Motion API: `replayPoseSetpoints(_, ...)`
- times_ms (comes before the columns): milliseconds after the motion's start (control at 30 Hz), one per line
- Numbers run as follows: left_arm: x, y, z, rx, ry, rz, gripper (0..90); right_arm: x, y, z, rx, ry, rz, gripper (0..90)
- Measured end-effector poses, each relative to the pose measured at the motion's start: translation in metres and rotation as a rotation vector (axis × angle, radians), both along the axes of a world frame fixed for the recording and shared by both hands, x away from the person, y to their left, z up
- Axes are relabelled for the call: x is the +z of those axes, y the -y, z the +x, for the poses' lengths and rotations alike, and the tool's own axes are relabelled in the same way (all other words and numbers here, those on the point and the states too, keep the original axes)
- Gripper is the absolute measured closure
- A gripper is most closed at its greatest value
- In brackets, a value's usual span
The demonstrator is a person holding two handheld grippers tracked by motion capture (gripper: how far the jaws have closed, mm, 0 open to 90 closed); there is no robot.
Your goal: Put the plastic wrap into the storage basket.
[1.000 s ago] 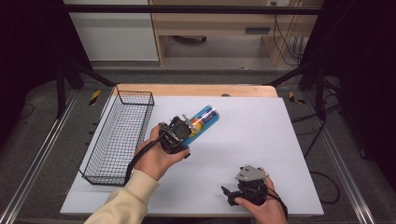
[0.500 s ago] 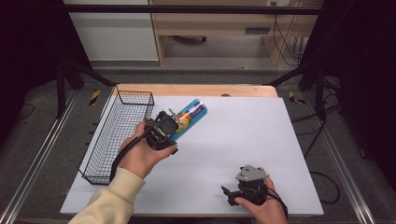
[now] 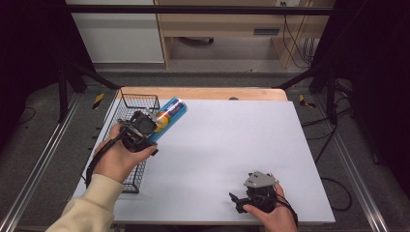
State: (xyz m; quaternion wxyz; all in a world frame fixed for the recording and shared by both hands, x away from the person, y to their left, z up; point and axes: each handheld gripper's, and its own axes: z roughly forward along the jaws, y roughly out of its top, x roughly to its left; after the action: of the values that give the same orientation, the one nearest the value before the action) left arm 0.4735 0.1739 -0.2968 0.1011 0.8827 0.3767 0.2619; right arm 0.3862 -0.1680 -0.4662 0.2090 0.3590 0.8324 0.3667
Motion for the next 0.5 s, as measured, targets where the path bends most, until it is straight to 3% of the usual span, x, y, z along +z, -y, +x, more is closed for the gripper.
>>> replayPoseSetpoints(300, -0.003, -0.040, -0.001, 0.080, -0.016, 0.006, 32.1, 0.000, 0.000, 0.000, 0.003, -0.004, -0.002, 7.7)
replayPoseSetpoints(500, -0.007, -0.056, 0.000, 0.121, -0.027, 0.003, 32.1, 0.000, 0.000, 0.000, 0.001, -0.005, -0.002, 7.7)
